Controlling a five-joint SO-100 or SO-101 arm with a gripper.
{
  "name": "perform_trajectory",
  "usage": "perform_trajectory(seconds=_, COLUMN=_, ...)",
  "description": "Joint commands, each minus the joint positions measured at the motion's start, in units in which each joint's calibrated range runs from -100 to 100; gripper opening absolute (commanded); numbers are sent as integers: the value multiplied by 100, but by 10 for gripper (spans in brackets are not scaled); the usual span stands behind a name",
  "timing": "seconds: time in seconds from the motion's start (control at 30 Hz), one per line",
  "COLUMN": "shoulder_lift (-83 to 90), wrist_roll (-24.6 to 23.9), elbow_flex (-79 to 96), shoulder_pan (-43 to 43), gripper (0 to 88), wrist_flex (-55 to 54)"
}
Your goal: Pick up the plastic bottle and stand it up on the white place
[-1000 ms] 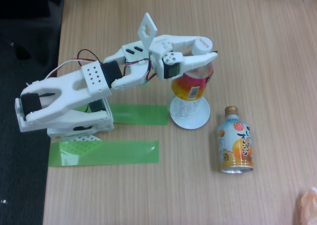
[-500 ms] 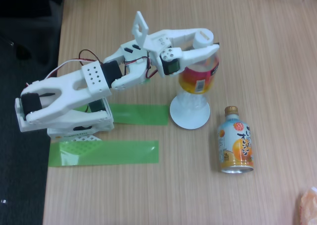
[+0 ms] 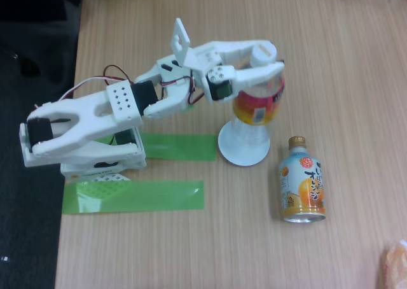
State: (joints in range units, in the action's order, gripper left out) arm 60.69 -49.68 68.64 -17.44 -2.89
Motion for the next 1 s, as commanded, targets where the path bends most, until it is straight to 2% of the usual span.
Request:
perform_trajectory(seconds=0.0, shoulder_lift=-9, wrist_roll=22, elbow_flex=-24, shoulder_pan=63, gripper=89, wrist_flex=-54)
perform_trajectory(seconds=0.97, shoulder_lift=0, wrist_roll=27, elbow_flex=547, shoulder_pan=-11, gripper=89, wrist_flex=-89)
